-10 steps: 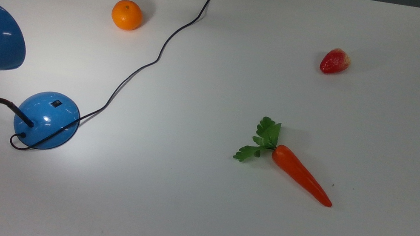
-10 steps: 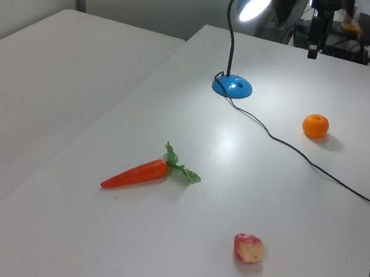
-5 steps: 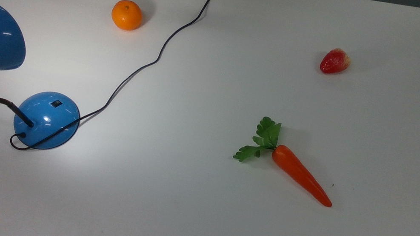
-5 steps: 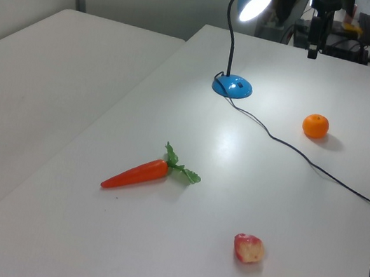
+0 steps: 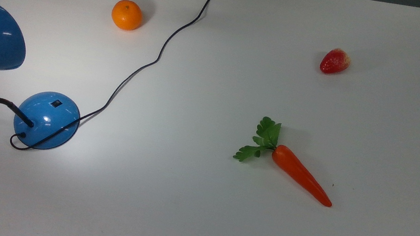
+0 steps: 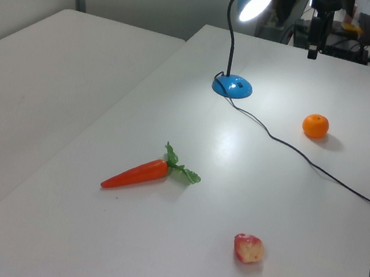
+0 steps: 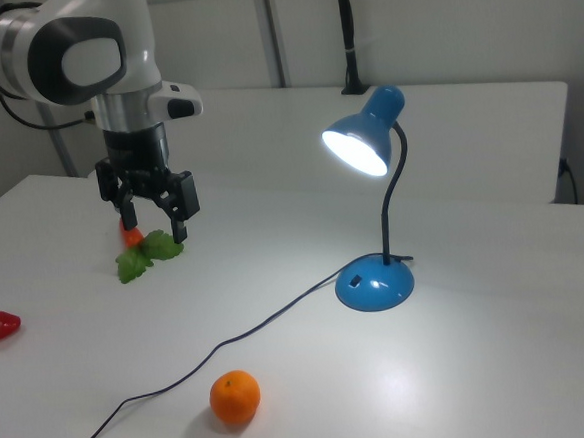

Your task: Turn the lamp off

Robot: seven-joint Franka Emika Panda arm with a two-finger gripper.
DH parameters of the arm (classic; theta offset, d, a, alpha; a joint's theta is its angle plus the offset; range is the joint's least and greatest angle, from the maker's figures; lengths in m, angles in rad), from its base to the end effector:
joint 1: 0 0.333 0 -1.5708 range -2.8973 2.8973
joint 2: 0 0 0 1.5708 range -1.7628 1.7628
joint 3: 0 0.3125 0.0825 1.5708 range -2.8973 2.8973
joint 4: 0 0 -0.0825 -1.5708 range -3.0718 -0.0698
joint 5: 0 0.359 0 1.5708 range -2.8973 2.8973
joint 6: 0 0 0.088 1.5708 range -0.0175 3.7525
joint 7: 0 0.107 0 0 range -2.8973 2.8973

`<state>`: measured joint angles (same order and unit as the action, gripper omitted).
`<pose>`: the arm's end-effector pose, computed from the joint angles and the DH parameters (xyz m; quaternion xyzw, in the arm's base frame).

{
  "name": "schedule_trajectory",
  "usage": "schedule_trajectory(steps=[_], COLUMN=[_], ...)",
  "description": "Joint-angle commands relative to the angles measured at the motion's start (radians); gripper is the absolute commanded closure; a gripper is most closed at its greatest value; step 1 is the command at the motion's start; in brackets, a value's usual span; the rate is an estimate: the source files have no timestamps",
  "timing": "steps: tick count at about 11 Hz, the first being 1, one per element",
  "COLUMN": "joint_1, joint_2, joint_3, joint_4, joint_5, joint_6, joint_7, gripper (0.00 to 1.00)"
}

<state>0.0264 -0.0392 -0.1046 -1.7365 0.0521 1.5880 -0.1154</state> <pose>0.5114 -0.0355 0.5691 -0.9980 -0.0168 0.0518 0.0332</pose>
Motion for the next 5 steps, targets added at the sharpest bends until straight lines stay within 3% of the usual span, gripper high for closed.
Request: schedule_trajectory(steps=[1,2,3,5], joint_1=[0.007,0.004,0.0,-0.005], joint_2=[-0.002,-0.002,-0.002,-0.005], joint_3=[-0.001,-0.001,-0.001,-0.009], joint_4=[0.003,0.003,0.003,0.003], joint_5=[-0.014,-0.012,-0.009,0.0], joint_6=[-0.016,-0.014,-0.013,-0.007], joint_7=[0.013,0.014,0.014,0.051], gripper=[0.47,0.71,0.81,0.88])
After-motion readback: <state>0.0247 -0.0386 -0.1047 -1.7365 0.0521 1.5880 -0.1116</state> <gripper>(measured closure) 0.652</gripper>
